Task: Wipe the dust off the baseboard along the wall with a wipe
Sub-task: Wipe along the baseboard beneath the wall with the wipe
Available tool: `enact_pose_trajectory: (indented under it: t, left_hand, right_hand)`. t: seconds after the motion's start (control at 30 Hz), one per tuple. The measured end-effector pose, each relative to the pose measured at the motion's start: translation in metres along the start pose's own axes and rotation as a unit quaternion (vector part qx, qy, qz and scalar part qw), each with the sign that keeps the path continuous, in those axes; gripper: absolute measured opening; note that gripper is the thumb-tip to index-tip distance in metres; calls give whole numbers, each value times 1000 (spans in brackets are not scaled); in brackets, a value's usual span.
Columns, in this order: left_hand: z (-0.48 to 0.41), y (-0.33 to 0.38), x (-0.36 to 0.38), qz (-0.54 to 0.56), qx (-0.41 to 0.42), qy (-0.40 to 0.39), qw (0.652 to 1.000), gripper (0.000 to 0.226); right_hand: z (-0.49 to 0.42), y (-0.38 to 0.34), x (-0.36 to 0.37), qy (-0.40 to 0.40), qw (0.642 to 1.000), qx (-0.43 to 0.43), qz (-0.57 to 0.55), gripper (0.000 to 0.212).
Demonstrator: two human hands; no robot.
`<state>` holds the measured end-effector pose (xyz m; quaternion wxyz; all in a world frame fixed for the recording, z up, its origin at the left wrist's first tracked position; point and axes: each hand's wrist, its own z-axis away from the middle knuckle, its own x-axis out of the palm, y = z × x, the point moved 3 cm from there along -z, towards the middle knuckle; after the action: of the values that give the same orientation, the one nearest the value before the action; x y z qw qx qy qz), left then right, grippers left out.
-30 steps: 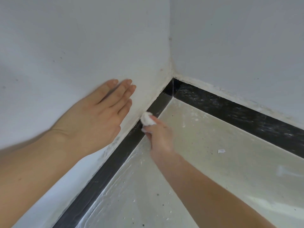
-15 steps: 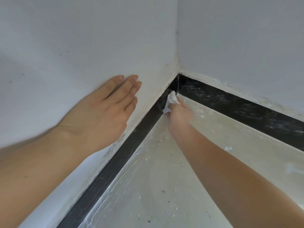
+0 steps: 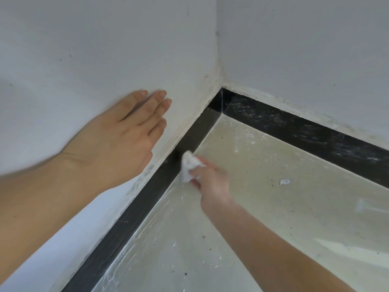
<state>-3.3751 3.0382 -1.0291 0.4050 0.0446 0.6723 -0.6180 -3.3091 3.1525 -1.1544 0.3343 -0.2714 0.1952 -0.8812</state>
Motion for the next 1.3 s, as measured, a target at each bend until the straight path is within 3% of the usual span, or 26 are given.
enact_pose_trajectory:
  t: [0.1,0.27,0.33,0.43,0.5,0.67,0.8,0.9,0.97,1.07,1.13,1.23,1.3]
  left_hand:
    - [-1,0,-1,-21,6,-11,1000,59]
    - [-2,1,1,-18,3,17,1000,56]
    - [-3,1,1,-21,3,15,1000,56]
    - [-1,1,1,-39,5,-1,999,58]
    - [1,1,-1,-48,14,-24,998,60]
    - [9,3,-12,-25,15,-67,997,70]
    - [49,7,-24,121,-61,-18,991,59]
    - [87,6,-33,123,-69,-52,989,62]
    - [103,5,-40,86,-61,-105,989,63]
    - [112,3,-45,112,-69,-147,980,66]
    - [112,4,-49,106,-67,-125,984,64]
    - [104,4,-52,88,-48,-133,986,66]
    - [95,6,-51,81,-51,-152,984,67]
  right_hand:
    - [-13,-19,10,72,991,-24,-106,35]
    - [1,30,37,31,994,-86,-66,44]
    - [10,51,32,-17,991,-134,21,32]
    - [19,65,22,-163,956,-162,183,23]
    - [23,56,12,-204,943,-156,211,15]
    - [1,4,-3,-30,983,-157,87,22]
    - [9,34,29,-36,987,-134,82,18]
    - [28,83,41,-26,983,-123,137,26]
    - [39,104,40,-91,968,-99,213,24]
    - [57,113,31,-233,902,-77,355,29]
    - [59,103,26,-228,883,-104,397,28]
    - [56,67,21,-185,896,-122,385,24]
    - [54,35,15,-174,883,-154,408,25]
